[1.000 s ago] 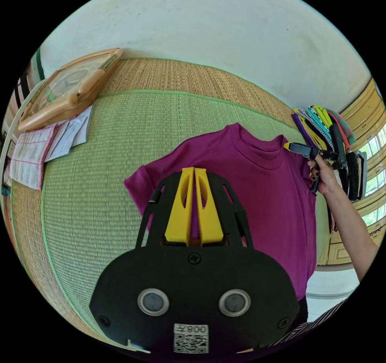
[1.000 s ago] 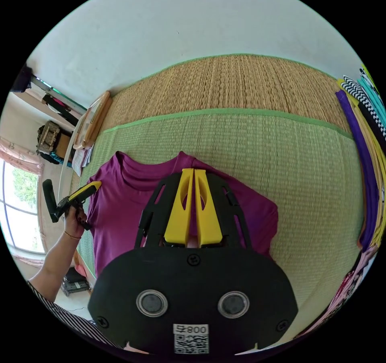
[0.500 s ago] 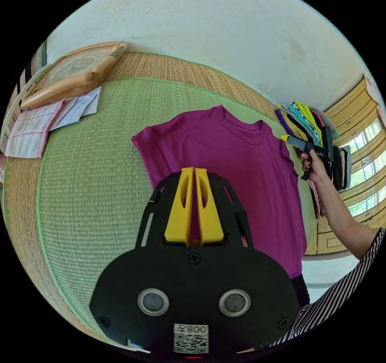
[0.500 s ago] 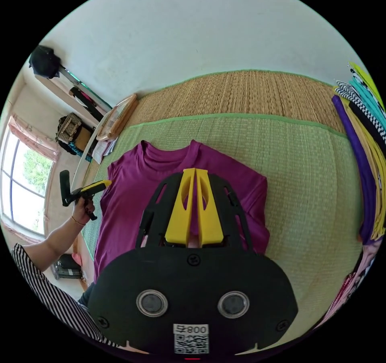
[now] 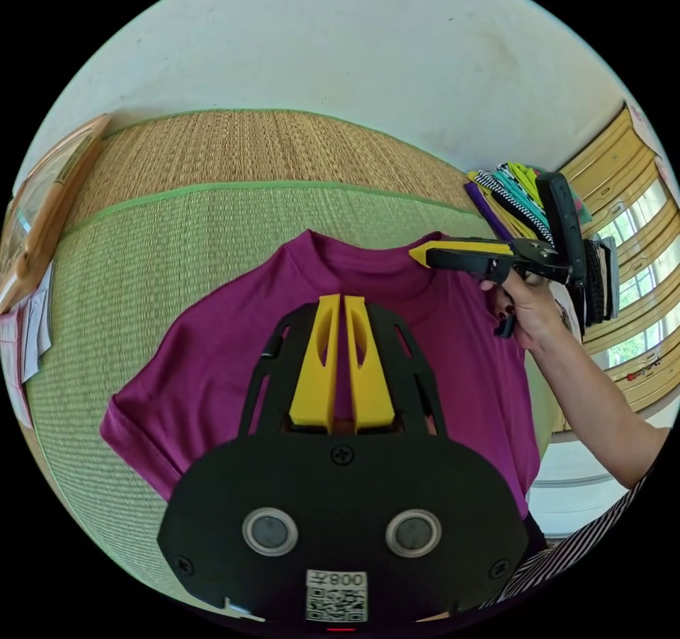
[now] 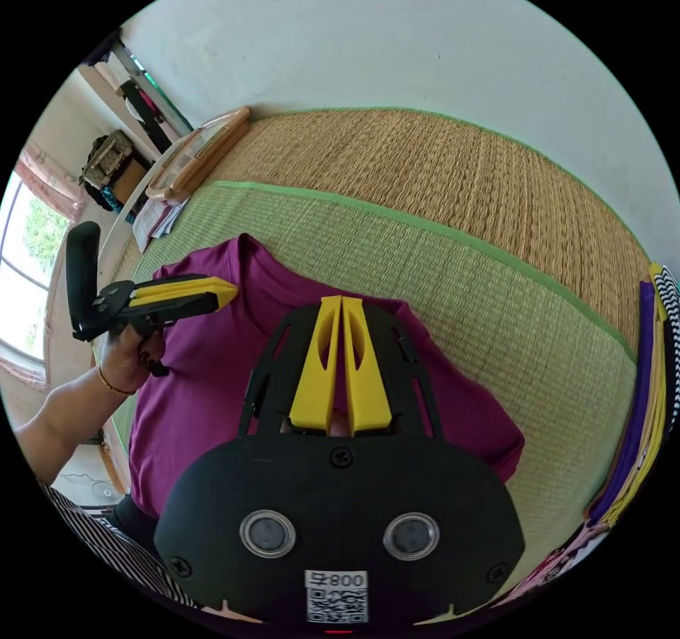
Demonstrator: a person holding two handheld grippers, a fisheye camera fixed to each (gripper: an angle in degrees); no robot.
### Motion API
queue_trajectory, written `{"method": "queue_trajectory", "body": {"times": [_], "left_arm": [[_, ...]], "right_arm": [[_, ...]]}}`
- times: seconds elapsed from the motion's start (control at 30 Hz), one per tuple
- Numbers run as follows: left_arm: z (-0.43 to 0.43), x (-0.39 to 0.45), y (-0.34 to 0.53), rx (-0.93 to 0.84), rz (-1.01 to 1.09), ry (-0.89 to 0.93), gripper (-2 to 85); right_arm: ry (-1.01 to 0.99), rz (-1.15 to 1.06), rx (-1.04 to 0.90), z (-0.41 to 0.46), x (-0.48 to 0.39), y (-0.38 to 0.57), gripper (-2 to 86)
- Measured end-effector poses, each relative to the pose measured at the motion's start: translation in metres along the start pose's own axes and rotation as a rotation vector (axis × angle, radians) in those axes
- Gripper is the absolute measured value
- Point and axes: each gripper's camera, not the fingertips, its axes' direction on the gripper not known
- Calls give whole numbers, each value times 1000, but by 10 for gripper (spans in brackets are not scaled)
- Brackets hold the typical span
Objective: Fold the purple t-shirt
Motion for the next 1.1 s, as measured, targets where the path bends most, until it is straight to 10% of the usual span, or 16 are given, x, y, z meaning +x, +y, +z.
{"method": "queue_trajectory", "body": {"times": [0.5,1.1], "left_arm": [[7,3,-28,36,-39,43,10],[58,126,-47,-126,303,339,79]], "right_arm": [[-64,151,92,-27,35,82,-3],[116,537,340,-131,58,413,79]]}}
